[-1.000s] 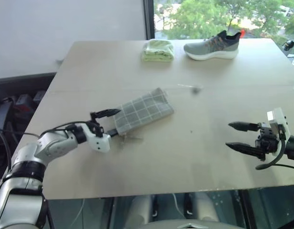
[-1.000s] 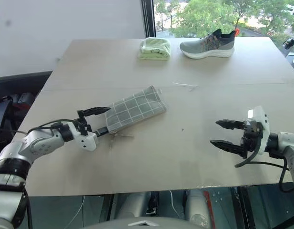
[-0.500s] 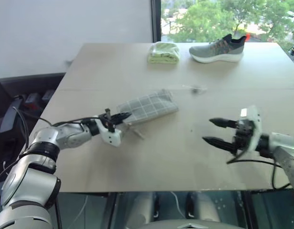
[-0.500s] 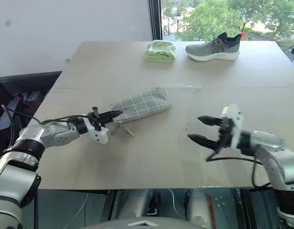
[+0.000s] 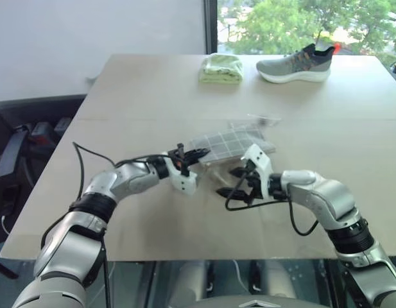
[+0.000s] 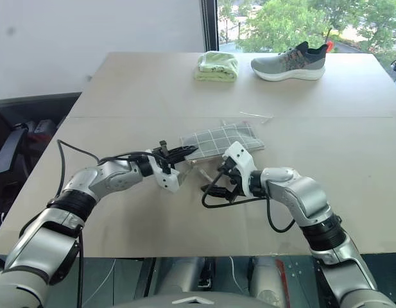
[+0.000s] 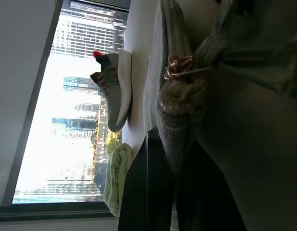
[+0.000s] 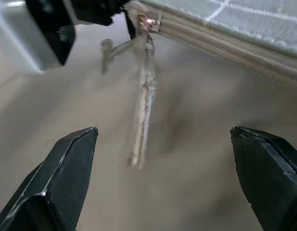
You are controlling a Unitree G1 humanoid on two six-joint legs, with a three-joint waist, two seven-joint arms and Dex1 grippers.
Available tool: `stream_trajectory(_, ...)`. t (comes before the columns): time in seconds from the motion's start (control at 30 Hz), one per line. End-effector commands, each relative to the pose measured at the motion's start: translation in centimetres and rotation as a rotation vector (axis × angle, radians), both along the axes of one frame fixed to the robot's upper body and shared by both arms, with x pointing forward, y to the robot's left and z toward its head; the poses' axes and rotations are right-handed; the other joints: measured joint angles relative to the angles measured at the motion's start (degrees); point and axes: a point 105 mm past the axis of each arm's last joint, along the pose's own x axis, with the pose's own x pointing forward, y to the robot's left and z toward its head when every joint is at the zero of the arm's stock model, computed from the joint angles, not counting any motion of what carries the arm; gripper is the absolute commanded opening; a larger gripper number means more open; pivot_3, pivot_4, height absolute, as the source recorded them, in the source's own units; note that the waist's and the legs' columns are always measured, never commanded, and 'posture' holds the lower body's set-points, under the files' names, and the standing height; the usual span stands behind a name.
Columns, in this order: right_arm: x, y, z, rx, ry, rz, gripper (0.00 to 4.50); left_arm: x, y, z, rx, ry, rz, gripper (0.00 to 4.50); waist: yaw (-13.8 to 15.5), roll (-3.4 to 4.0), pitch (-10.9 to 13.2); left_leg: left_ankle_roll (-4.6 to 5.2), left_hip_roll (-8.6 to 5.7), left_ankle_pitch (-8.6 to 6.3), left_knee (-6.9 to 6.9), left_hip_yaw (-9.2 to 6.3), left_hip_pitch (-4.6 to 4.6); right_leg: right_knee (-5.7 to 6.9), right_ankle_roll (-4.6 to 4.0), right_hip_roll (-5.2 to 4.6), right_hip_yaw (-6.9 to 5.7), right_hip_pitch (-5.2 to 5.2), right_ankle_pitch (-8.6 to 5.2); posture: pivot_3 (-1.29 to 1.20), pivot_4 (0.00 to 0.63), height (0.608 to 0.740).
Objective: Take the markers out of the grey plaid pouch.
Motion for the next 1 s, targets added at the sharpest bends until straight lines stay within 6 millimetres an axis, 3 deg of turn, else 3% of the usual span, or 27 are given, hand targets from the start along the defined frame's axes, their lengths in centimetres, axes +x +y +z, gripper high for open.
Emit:
stream_trajectory(0.03,1.1,0.9,0.9,-0.007,-0.019,-0.015,4.50,-0.4,-1.8,0.0,-0.025,-0.003,-0.034,0.03,-0.04,0.00,0.00,-0.02,0.00,0.01,0.00,-0.01,0.00,0.02,0.01,0.01,-0.03,0.00,0.00,0.00,0.150,0.740)
stream_trajectory(0.13,1.1,1.1,1.6,0.020,-0.019,-0.018,3.18,-0.4,-1.9,-0.2,-0.025,0.001,-0.029,0.00,-0.22,-0.01,0.00,-0.05,0.02,0.03,0.00,-0.06,-0.02,0.03,0.01,0.04,-0.10,0.00,-0.01,0.00,0.150,0.740)
stream_trajectory(0.3,1.3,0.8,1.9,0.003,-0.042,-0.044,0.59,-0.4,-2.1,-0.4,-0.030,0.006,-0.025,0.00,-0.81,-0.01,0.00,-0.05,0.02,0.03,0.00,-0.08,-0.03,0.02,0.02,0.03,-0.10,0.00,-0.01,0.00,0.150,0.740)
stream_trajectory(0.37,1.7,0.5,2.1,0.001,-0.051,-0.086,0.03,-0.4,-2.3,-0.4,-0.035,0.008,-0.025,0.00,-0.98,-0.01,0.00,-0.05,0.02,0.03,0.00,-0.08,-0.03,0.03,0.02,0.02,-0.10,0.01,-0.01,0.00,0.150,0.740)
stream_trajectory(0.57,2.8,-1.7,2.1,0.028,-0.018,-0.299,0.03,-0.5,-2.8,-0.9,-0.074,0.039,-0.008,0.00,-1.11,-0.03,-0.01,-0.08,0.03,0.05,0.00,-0.25,-0.01,0.05,0.02,0.02,-0.10,0.02,-0.01,0.00,0.150,0.740)
stream_trajectory(0.8,3.8,-4.4,2.2,0.257,0.223,-0.646,0.03,-0.7,-3.6,-0.8,-0.174,0.079,0.039,0.00,-1.14,-0.02,-0.04,-0.09,0.03,0.05,-0.01,-0.23,-0.02,0.07,0.02,0.02,-0.09,0.02,0.00,0.00,0.150,0.740)
stream_trajectory(1.0,5.8,-10.8,2.6,0.418,0.301,-1.041,0.03,-1.3,-4.0,0.9,-0.280,0.080,0.045,0.00,-1.20,0.00,-0.04,-0.10,0.01,0.05,-0.03,-0.37,-0.05,0.04,0.02,0.01,-0.05,-0.02,0.00,0.00,0.150,0.740)
